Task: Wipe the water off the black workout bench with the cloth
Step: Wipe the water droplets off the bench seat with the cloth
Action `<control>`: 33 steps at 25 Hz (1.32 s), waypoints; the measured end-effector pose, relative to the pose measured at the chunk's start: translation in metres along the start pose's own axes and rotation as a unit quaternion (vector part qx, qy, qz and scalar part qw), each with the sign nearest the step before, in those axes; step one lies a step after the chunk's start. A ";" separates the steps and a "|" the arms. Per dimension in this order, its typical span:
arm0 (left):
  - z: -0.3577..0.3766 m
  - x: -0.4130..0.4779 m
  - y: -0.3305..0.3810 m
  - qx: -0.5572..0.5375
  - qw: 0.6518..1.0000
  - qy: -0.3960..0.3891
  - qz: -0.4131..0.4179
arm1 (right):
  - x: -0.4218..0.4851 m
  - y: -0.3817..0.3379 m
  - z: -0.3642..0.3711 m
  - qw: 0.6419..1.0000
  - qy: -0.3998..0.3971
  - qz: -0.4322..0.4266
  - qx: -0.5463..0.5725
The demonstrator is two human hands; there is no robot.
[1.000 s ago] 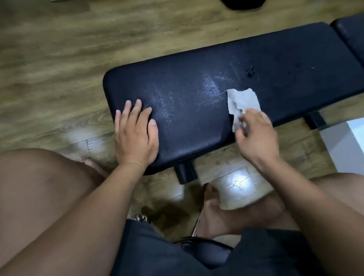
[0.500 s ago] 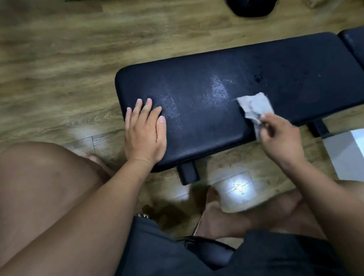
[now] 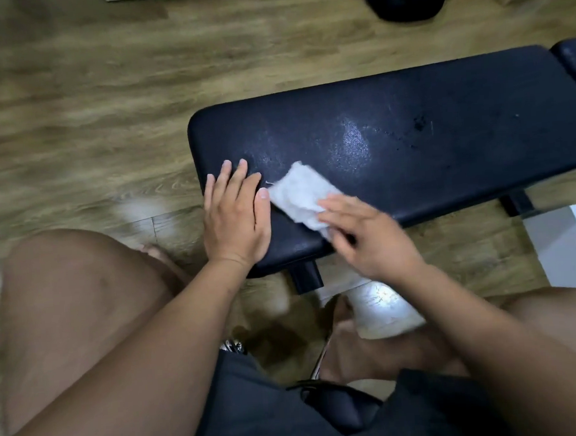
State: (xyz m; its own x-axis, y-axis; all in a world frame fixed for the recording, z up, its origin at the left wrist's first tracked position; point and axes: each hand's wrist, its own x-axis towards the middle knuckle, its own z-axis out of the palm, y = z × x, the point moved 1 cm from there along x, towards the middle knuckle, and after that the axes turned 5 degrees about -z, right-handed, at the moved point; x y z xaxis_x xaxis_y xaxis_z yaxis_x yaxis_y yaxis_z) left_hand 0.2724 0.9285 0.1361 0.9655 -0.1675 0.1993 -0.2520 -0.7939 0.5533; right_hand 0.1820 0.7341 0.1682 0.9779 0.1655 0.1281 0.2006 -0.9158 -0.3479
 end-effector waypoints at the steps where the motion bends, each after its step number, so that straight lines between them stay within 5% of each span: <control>1: 0.000 0.000 0.000 -0.001 1.000 0.000 -0.004 | -0.011 0.031 -0.017 0.998 0.015 0.054 -0.040; 6: -0.001 0.001 0.002 0.008 1.000 -0.007 -0.008 | -0.026 0.103 -0.070 0.908 0.101 0.399 -0.078; 8: -0.001 0.000 0.003 0.009 1.000 -0.012 -0.012 | -0.002 0.072 -0.048 0.882 0.138 0.445 -0.064; 10: -0.001 0.001 0.004 0.010 1.000 -0.013 -0.013 | 0.019 0.018 -0.011 0.925 0.165 0.340 -0.027; 13: -0.002 0.000 0.003 -0.001 1.000 -0.008 -0.007 | 0.016 -0.054 0.028 0.995 0.063 0.077 0.014; 16: -0.002 0.001 0.001 -0.007 1.000 -0.007 -0.009 | -0.011 0.004 0.002 0.999 0.021 -0.039 0.004; 19: -0.002 0.000 0.001 0.002 1.000 -0.008 -0.012 | -0.030 0.096 -0.052 0.982 0.068 0.162 -0.069; 21: -0.001 0.000 0.002 0.001 1.000 -0.007 -0.011 | -0.024 0.124 -0.071 0.930 0.108 0.346 -0.070; 23: -0.001 0.001 0.001 -0.001 1.000 -0.005 -0.012 | -0.001 0.110 -0.058 0.892 0.141 0.426 -0.061; 26: -0.002 0.001 0.002 0.002 1.000 -0.005 -0.014 | 0.031 0.026 -0.001 0.937 0.178 0.298 -0.026; 28: -0.003 0.000 0.003 0.000 1.000 -0.009 -0.010 | 0.024 -0.031 0.025 0.989 0.099 0.105 0.007; 30: -0.003 0.000 0.002 -0.006 1.000 -0.010 -0.006 | -0.003 -0.026 0.019 0.996 0.018 -0.080 0.040; 31: -0.003 0.000 0.002 -0.010 1.000 -0.009 -0.007 | -0.017 0.002 0.007 0.993 0.000 -0.116 0.037; 33: -0.002 0.001 0.002 -0.011 1.000 -0.007 -0.014 | -0.037 0.064 -0.030 0.998 0.017 -0.044 -0.031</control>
State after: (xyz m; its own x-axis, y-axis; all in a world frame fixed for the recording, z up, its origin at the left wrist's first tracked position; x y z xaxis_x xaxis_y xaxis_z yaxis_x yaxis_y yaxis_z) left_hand 0.2723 0.9285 0.1392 0.9728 -0.1538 0.1733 -0.2268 -0.7853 0.5761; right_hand 0.1571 0.6583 0.1688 0.9538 0.2349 0.1872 0.2805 -0.9196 -0.2753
